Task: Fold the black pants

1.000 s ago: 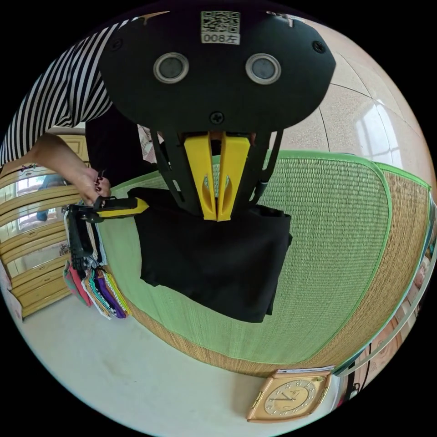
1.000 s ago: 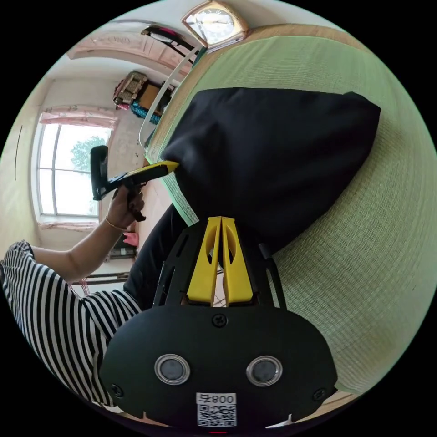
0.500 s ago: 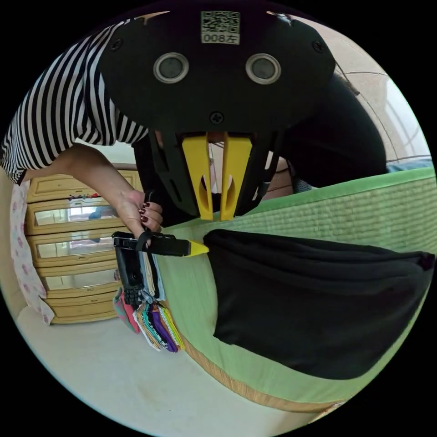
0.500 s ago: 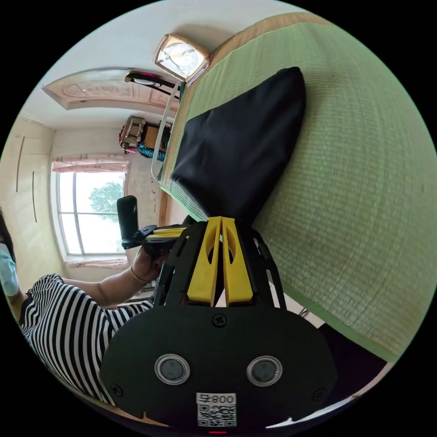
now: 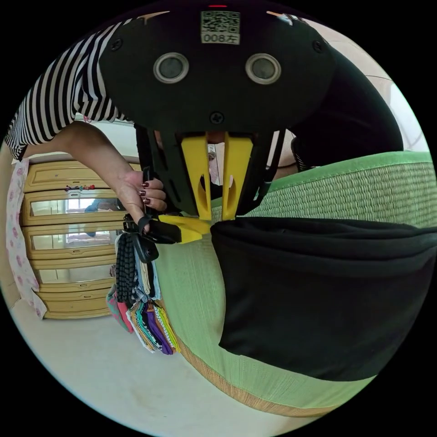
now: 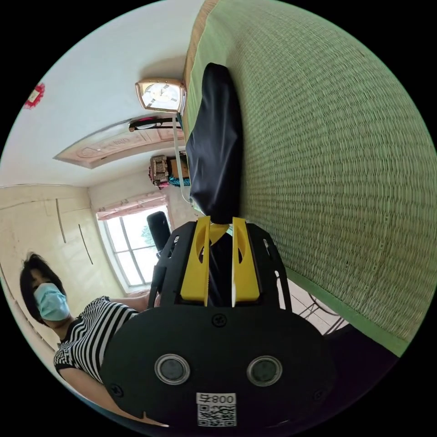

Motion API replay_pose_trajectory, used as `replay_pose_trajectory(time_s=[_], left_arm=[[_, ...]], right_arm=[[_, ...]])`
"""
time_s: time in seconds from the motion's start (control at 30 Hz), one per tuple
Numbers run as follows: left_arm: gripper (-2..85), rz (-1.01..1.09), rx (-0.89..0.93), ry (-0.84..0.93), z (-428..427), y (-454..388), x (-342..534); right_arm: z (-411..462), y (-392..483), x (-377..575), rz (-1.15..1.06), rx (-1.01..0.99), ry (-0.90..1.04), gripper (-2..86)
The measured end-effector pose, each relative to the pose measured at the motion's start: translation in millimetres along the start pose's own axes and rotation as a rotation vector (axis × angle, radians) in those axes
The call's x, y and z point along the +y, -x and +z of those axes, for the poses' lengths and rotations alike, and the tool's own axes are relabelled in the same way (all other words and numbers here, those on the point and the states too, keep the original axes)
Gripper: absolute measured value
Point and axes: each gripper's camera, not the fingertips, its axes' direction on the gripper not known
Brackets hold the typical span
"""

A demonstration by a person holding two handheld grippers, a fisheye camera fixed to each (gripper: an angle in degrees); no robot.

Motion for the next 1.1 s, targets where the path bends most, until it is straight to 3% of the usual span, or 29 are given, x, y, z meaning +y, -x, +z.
replay_pose_trajectory(time_s=[0.17, 0.4, 0.83, 1.1], left_arm=[[5.3, 0.019, -0.105, -0.017, -3, -1, -1], [3.4, -0.064, 0.004, -0.021, 3, 28, -8], [1.9, 0.018, 0.011, -0.065, -30, 47, -7], [0.9, -0.020, 0.043, -0.088, -61, 81, 9]], right_arm=[[-13, -3, 0, 0.028, -0.022, 0.003, 8.3], [-28, -2, 1, 0.048, -0.079, -0.015, 8.3], [-26, 15, 3, 0.067, -0.189, -0.019, 11.3], [-16, 31, 8, 0.084, -0.194, -0.019, 5.6]])
